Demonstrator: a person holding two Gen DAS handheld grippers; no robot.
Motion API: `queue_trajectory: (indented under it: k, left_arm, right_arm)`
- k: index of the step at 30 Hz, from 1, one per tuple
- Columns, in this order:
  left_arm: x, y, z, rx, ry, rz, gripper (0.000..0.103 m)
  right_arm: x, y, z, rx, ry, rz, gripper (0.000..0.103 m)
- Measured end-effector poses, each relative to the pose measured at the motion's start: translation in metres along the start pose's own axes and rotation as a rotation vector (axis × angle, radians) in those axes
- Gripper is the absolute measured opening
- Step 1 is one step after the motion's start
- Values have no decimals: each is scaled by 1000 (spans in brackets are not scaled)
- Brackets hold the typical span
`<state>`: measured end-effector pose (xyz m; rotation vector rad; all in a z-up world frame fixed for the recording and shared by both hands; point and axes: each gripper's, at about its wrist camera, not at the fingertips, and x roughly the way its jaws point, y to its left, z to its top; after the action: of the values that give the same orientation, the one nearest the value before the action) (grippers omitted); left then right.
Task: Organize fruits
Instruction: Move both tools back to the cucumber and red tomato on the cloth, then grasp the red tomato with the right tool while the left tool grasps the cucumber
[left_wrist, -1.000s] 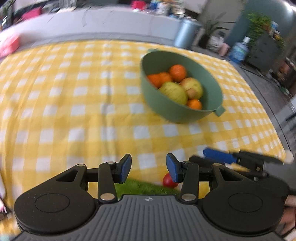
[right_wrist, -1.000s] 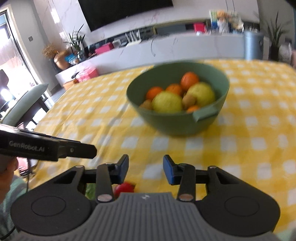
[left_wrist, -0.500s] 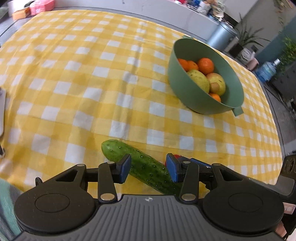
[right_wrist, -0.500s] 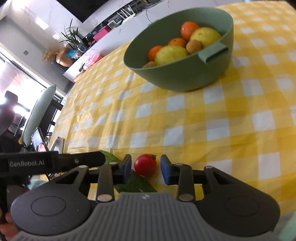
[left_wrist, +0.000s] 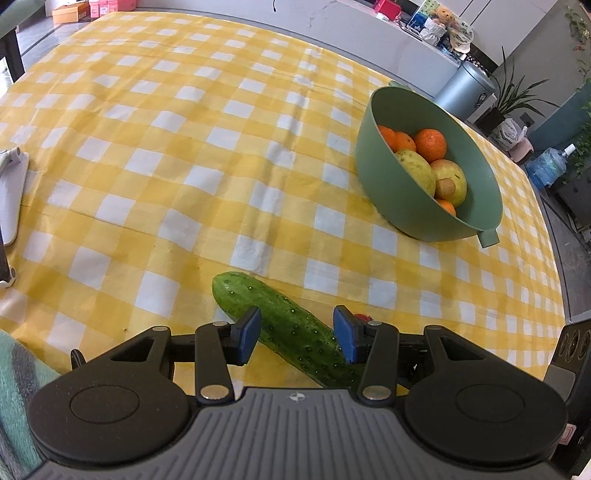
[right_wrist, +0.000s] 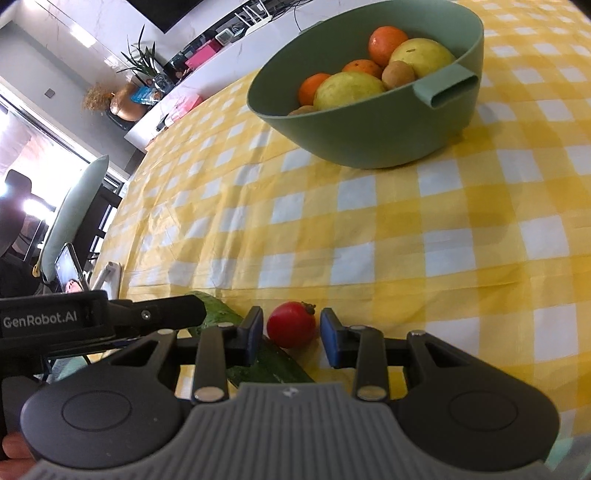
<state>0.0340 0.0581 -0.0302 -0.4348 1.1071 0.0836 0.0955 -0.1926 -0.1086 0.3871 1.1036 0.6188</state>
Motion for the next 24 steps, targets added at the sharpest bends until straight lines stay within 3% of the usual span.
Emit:
queue_trajectory:
  k: [2, 7, 17, 24]
  left_arm:
    - [1, 0, -1, -2, 2, 3, 54]
    - [1, 0, -2, -23, 8, 13, 58]
    - [9, 0, -4, -100, 23, 19, 65]
    - [17, -13, -4, -78, 18, 57, 69]
  right_arm:
    - [1, 0, 0, -3, 2, 1, 24]
    - [-2, 1, 0, -12, -25, -19, 24]
    - [-33, -11, 8, 10, -179, -201, 24]
    - [-27, -21, 11, 39, -144, -223, 24]
